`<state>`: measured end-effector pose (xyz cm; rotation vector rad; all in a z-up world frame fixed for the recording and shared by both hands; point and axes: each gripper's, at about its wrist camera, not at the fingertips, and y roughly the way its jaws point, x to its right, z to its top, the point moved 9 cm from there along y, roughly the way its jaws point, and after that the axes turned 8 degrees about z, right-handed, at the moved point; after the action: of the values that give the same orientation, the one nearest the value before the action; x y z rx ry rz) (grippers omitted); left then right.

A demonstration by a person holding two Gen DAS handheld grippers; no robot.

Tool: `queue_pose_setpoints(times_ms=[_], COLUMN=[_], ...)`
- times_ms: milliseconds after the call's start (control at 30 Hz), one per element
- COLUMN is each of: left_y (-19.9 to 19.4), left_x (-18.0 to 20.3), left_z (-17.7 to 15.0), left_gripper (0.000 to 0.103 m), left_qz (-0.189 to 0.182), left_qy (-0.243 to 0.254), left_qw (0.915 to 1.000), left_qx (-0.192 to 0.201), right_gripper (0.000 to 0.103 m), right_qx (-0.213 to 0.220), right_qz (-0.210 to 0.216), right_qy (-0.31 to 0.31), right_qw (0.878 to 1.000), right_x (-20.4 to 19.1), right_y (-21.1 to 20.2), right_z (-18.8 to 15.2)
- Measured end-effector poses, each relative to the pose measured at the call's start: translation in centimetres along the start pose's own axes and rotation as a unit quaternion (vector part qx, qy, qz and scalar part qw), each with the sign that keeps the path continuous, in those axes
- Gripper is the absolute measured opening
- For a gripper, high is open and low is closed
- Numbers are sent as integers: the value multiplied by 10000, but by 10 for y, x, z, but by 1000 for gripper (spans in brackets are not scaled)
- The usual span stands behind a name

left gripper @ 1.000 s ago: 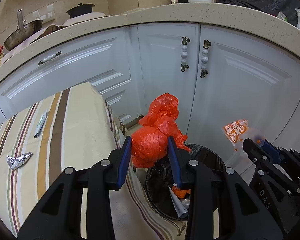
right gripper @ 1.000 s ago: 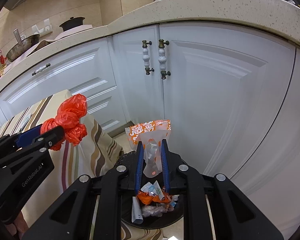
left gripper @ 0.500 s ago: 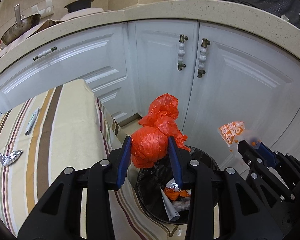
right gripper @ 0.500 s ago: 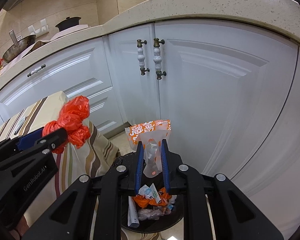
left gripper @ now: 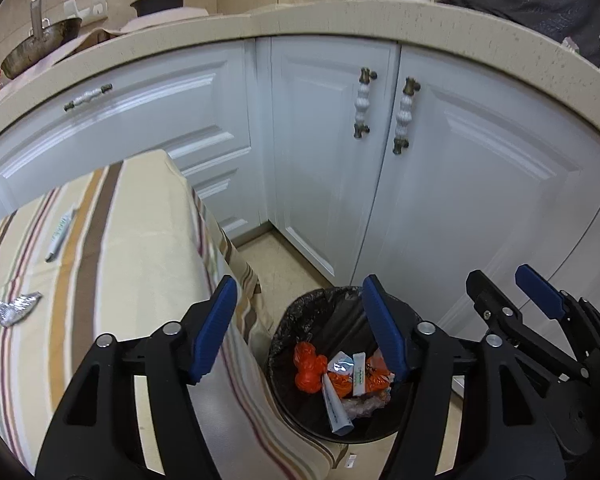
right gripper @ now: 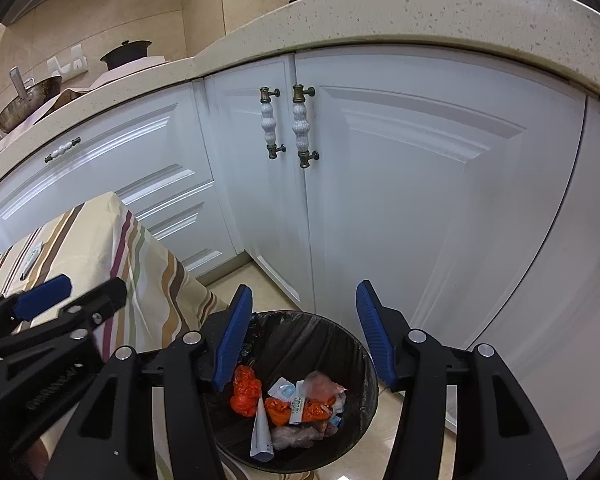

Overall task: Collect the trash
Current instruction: 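Carry both bags over the bin and open both tools, then return to the table and grasp the silver foil wrapper with the left tool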

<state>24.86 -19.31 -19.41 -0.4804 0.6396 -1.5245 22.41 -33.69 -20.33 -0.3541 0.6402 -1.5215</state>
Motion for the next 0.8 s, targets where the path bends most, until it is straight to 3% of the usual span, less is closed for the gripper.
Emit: queue_pose_setpoints(times_ms=[300,567,800], left_y=[-21,-30,-38], left_x=[-67,-170,-259], left_z=[8,-10,-31], left_gripper=[71,71,71], left_qz=[391,1106,1657], left_qy=[-243,-536,-945], left_qw=[9987,9923,9816], left_qx=[224,136,2], right_gripper=[56,56,56], right_qx=[99,63,-6], right_qz=[363,915,1357], right_qy=[-211,-501,-856], right_qw=[9991,9945,9870], right_x=[-45,-117,-186], right_y=[-10,-6,-3], right_z=[11,14,9])
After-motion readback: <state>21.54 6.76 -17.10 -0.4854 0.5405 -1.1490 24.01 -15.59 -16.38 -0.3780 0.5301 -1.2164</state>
